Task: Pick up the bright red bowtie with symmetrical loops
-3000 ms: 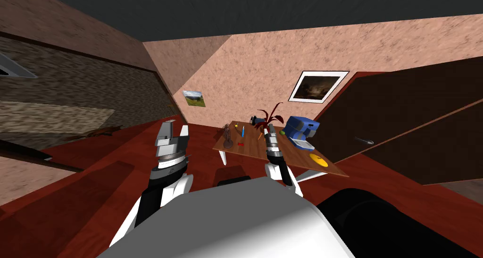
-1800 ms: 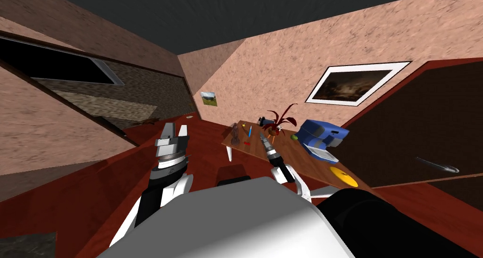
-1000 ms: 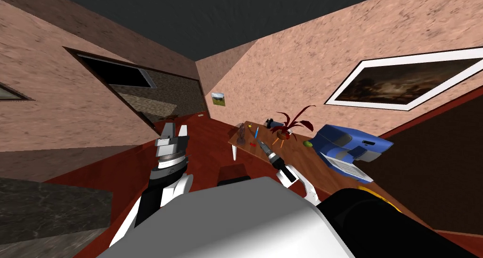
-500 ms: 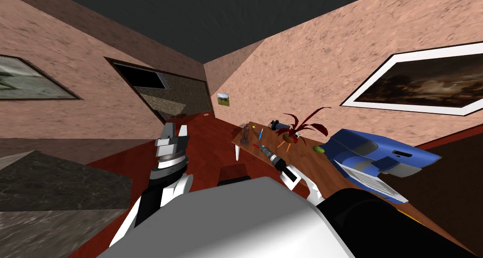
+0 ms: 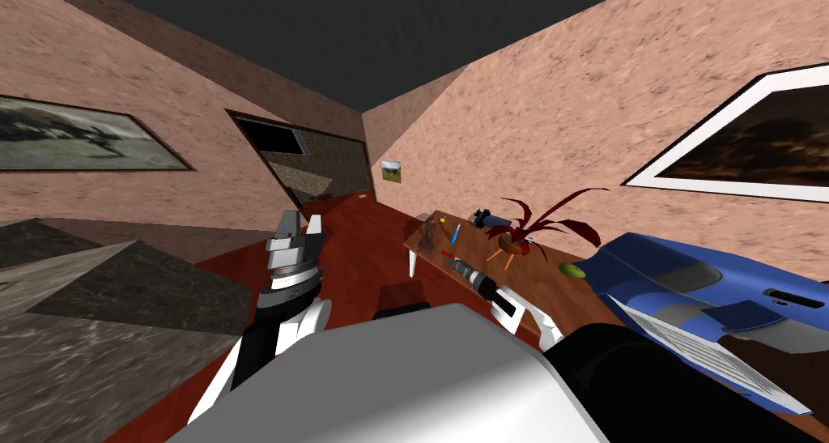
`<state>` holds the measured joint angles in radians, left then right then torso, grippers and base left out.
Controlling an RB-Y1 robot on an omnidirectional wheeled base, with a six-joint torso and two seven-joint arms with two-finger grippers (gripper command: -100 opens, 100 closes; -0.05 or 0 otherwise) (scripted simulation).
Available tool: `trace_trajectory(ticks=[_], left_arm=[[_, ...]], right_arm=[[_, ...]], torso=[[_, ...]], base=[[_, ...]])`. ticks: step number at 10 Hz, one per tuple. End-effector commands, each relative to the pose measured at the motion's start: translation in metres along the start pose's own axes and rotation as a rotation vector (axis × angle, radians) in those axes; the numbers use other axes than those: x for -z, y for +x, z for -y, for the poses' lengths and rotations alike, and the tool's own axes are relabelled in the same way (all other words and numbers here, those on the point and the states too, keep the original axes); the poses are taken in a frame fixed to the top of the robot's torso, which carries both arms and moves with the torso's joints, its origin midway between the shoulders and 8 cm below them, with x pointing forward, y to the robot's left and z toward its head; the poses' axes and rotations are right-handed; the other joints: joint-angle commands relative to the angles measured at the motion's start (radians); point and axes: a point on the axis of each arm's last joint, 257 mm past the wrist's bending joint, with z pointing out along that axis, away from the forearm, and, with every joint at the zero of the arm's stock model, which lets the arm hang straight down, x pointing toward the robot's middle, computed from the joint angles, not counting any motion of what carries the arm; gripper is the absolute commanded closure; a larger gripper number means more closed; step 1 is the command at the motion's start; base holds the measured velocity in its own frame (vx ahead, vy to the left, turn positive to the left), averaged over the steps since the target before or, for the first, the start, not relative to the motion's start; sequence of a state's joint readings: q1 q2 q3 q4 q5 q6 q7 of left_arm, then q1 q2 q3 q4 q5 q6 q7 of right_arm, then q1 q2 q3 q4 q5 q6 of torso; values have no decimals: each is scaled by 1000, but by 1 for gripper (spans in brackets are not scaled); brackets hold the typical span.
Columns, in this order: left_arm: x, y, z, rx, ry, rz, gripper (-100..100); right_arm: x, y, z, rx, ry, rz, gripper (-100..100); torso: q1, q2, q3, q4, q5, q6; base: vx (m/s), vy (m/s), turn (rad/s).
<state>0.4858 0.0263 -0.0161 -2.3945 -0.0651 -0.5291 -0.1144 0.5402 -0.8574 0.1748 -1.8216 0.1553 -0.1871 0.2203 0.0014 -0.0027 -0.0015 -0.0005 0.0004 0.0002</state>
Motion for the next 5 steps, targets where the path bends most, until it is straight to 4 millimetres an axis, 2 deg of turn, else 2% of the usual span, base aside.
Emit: trace_trajectory(ticks=[1, 2, 3, 4, 5], left_arm=[[0, 0, 0, 0, 0, 0, 0], [0, 0, 0, 0, 0, 0, 0], [0, 0, 0, 0, 0, 0, 0], [0, 0, 0, 0, 0, 0, 0], [0, 0, 0, 0, 0, 0, 0]], right_arm=[[1, 7, 12, 32, 20, -33, -100], [7, 21, 29, 82, 45, -88, -100], [14, 36, 47, 125, 75, -143, -100], [17, 35, 56, 139, 88, -154, -100], [17, 35, 56, 139, 88, -154, -100]], torso=[[0, 0, 0, 0, 0, 0], [0, 0, 0, 0, 0, 1], [0, -1, 0, 0, 0, 0], [1, -2, -1, 0, 0, 0], [0, -1, -1, 0, 0, 1]], base=[[40, 23, 97], [49, 39, 184], [78, 47, 357], [64, 26, 80], [26, 9, -66]])
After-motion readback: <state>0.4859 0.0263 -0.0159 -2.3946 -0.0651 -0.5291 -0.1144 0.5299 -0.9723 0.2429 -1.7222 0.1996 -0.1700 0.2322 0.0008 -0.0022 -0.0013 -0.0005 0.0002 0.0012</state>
